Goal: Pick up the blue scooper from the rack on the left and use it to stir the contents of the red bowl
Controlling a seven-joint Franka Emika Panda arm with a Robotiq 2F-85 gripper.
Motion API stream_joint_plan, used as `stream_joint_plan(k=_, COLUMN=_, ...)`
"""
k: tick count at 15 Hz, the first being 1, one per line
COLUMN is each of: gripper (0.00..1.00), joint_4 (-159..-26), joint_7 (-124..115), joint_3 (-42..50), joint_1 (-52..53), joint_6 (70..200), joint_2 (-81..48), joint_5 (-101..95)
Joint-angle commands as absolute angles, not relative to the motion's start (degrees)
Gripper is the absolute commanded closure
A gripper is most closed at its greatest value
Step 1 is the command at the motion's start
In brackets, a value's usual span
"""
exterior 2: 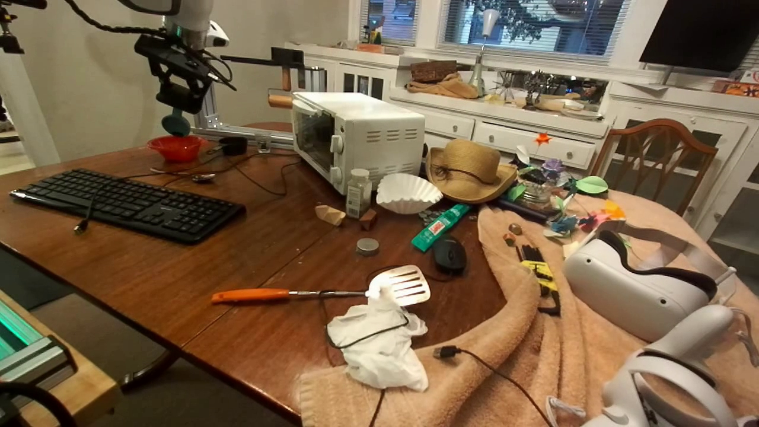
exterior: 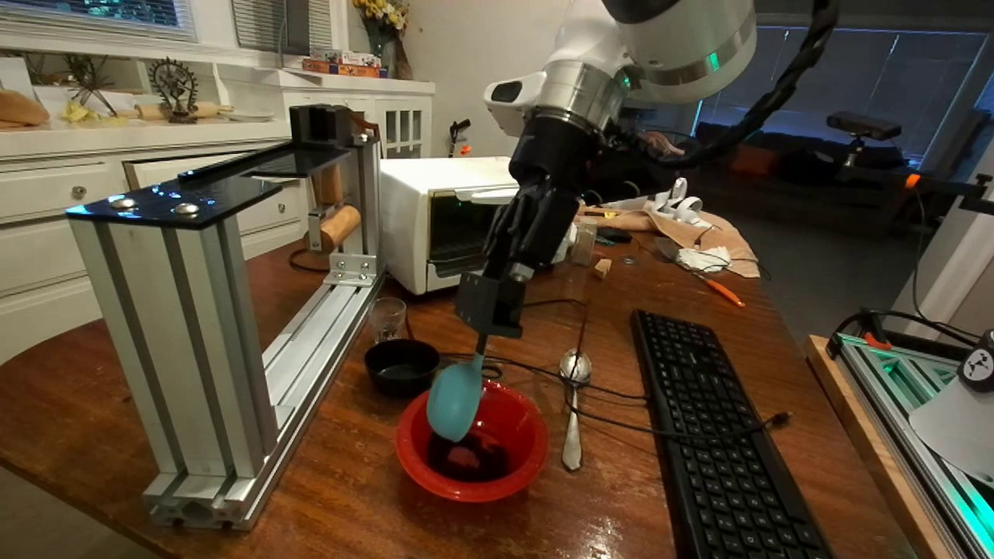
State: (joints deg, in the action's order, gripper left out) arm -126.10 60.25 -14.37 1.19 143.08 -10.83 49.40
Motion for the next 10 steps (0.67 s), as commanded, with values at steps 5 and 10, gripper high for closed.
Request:
stream_joint_plan(k=5, gripper=0.65, joint_4=-131.37, joint_7=79.00, joint_3=-11.28, joint_1=0.76, joint_6=144.40, joint_2=-7.94, joint_5=67.55)
stream_joint_plan(k=10, gripper=0.65, joint_4=-134.59, joint_7=85.75, joint_3=-8.56, joint_1=0.73, joint_6=142.31, joint_2=-5.83, joint_5=70.80)
